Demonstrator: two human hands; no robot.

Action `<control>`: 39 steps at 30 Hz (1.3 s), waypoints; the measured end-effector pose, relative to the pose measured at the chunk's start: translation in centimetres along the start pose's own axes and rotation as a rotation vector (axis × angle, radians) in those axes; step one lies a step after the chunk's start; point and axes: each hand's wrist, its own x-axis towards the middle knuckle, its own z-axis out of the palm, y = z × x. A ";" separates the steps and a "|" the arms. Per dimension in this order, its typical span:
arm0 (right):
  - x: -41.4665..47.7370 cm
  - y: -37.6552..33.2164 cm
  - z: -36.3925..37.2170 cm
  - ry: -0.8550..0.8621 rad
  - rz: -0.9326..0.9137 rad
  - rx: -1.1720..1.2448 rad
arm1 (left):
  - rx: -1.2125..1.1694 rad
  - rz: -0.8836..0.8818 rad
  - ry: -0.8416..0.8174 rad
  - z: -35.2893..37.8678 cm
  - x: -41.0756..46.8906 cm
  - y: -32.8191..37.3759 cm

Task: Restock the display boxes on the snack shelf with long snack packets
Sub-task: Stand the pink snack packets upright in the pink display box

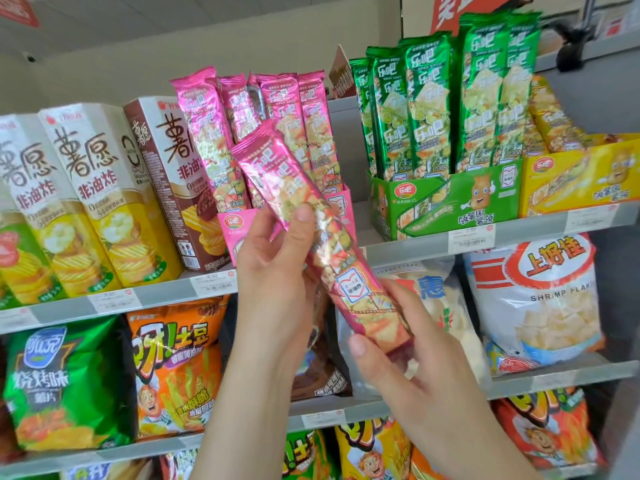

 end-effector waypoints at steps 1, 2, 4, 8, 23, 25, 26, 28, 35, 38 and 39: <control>0.1 0.0 0.0 -0.062 0.033 0.107 | -0.003 0.012 -0.009 -0.1 0.1 0.1; 0.2 0.2 0.0 -0.101 0.062 0.200 | -0.004 0.018 -0.015 -0.1 0.2 0.2; 0.2 0.5 -0.1 -0.113 0.082 0.307 | -0.014 0.018 -0.020 -0.1 0.2 0.4; 0.2 1.0 0.1 -0.090 0.064 0.344 | 0.023 -0.001 -0.016 -0.4 0.7 0.8; 5.3 -0.6 -0.3 0.051 -0.088 -0.040 | 0.691 0.392 -0.333 -0.8 6.9 10.7; 6.8 -1.7 -0.1 0.120 -0.098 0.041 | 0.642 0.521 -0.254 0.3 7.6 11.4; 7.7 -1.9 -0.1 0.156 -0.110 0.040 | 0.612 0.587 -0.221 0.8 8.0 11.9; 9.4 -2.2 -0.1 0.204 -0.157 -0.096 | 0.587 0.724 -0.177 1.7 8.9 13.0; 12.7 -3.4 0.3 0.095 -0.306 -0.729 | 0.717 0.856 -0.222 4.2 11.9 14.4; 13.1 -3.1 0.3 0.034 -0.284 -0.699 | 0.854 0.785 -0.296 4.5 12.9 13.5; 13.2 -3.1 0.2 0.032 -0.282 -0.707 | 0.908 0.765 -0.322 4.6 13.2 13.2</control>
